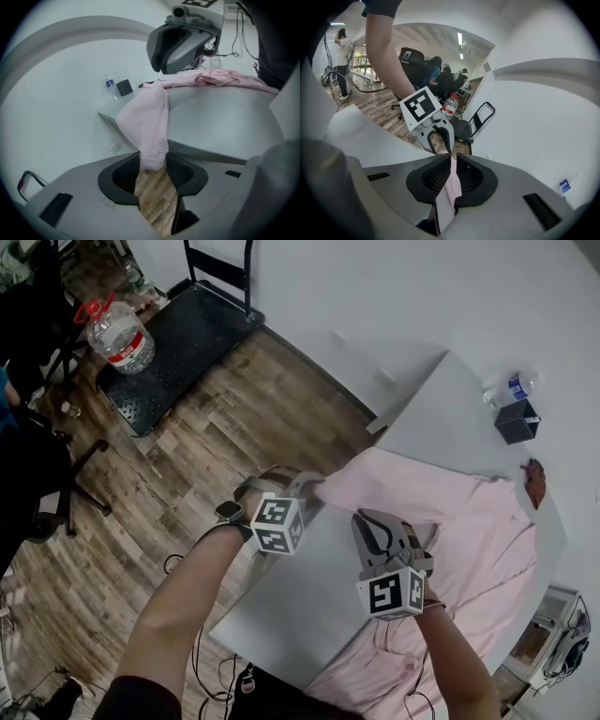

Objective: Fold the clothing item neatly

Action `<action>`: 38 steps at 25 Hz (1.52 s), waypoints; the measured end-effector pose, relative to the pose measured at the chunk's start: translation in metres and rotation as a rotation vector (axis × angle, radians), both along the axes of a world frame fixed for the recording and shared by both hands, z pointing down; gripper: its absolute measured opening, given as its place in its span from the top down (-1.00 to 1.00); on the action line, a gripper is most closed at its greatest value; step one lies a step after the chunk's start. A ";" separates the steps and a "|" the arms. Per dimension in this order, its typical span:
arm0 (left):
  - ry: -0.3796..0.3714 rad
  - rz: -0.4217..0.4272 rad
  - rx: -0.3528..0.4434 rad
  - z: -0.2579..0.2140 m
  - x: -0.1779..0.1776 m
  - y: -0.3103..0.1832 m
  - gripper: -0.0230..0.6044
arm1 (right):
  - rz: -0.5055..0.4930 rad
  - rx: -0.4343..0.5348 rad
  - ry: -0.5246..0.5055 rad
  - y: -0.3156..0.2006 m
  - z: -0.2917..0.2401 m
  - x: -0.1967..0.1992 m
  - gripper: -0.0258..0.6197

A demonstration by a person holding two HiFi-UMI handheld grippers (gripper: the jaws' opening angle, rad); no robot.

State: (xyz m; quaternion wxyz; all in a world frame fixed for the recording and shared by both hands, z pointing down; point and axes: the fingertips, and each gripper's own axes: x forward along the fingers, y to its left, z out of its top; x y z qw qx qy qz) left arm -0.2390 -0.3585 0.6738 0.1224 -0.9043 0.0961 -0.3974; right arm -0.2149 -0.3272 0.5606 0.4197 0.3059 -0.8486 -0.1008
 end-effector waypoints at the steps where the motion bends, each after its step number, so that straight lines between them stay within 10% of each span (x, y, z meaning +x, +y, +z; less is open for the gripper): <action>1: 0.002 0.006 0.015 0.000 0.002 -0.002 0.46 | 0.008 -0.002 -0.008 0.002 -0.001 0.001 0.82; 4: -0.027 0.016 0.092 -0.005 -0.002 -0.012 0.85 | 0.043 -0.006 -0.027 0.007 -0.007 0.005 0.82; 10: -0.196 0.133 0.371 -0.049 -0.016 -0.030 0.87 | 0.232 -0.088 -0.140 0.017 -0.018 0.036 0.82; 19: -0.541 0.781 0.723 -0.126 0.051 -0.010 0.87 | 0.531 -0.114 -0.286 0.084 -0.063 0.143 0.82; 32: -0.510 1.361 0.866 -0.147 0.254 0.127 0.87 | 0.906 -0.030 -0.440 0.214 -0.089 0.300 0.82; 38: -0.483 1.504 0.878 -0.131 0.319 0.194 0.87 | 0.971 -0.014 -0.481 0.250 -0.091 0.332 0.82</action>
